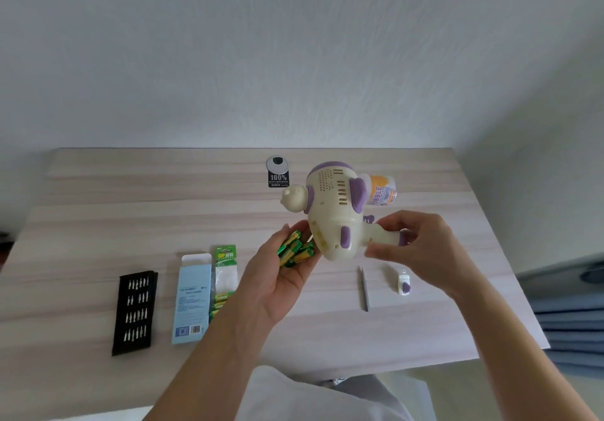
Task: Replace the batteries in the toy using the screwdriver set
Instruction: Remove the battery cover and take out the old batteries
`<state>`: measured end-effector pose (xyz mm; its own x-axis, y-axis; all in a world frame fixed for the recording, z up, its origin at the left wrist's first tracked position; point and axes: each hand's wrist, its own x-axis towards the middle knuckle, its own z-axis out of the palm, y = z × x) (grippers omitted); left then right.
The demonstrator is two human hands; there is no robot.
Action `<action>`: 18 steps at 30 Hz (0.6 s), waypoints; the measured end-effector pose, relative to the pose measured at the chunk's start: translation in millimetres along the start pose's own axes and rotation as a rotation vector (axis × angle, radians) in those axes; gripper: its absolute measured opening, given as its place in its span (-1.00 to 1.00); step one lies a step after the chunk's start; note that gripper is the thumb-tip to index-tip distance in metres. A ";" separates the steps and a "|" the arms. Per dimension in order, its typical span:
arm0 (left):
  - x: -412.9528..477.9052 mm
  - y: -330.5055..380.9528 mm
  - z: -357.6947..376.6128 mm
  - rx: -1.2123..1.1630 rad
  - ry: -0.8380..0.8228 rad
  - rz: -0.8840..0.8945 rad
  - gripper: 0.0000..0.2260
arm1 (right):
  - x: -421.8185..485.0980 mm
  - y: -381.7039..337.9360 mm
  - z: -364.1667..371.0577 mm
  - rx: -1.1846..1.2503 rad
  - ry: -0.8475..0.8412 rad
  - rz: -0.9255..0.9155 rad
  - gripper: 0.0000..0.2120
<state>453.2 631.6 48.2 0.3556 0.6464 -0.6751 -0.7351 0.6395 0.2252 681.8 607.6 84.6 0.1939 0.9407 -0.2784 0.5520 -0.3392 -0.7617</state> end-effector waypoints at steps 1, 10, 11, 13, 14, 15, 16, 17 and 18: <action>0.8 -1.3 -0.2 -0.003 0.010 0.002 -0.75 | 2.3 3.3 1.0 -0.028 -0.001 -0.016 -0.60; 10.9 -16.1 -2.8 -0.041 0.115 0.041 -0.78 | 12.8 24.7 10.8 -0.138 -0.060 -0.069 -0.62; 12.9 -18.0 -2.3 -0.044 0.125 0.041 -0.78 | 14.5 28.1 12.3 -0.154 -0.061 -0.078 -0.61; 18.2 -21.8 -1.1 -0.048 0.143 0.042 -0.78 | 19.2 35.6 16.4 -0.165 -0.063 -0.088 -0.61; 21.1 -23.4 -0.9 -0.046 0.152 0.042 -0.78 | 21.8 40.3 18.8 -0.162 -0.062 -0.086 -0.62; 24.1 -24.3 -0.8 -0.041 0.161 0.043 -0.79 | 24.5 44.2 20.9 -0.158 -0.064 -0.077 -0.63; 27.5 -25.0 -1.0 -0.038 0.169 0.043 -0.79 | 27.0 47.8 23.1 -0.155 -0.066 -0.070 -0.63; 30.5 -25.2 -1.6 -0.038 0.173 0.043 -0.79 | 30.0 52.8 26.1 -0.146 -0.073 -0.059 -0.64; 33.7 -25.3 -3.0 -0.043 0.173 0.043 -0.78 | 33.0 57.1 29.6 -0.133 -0.080 -0.044 -0.66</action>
<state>482.1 635.9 17.7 0.2214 0.5886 -0.7775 -0.7725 0.5925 0.2286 695.7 619.1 14.5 0.1054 0.9492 -0.2964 0.6620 -0.2894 -0.6914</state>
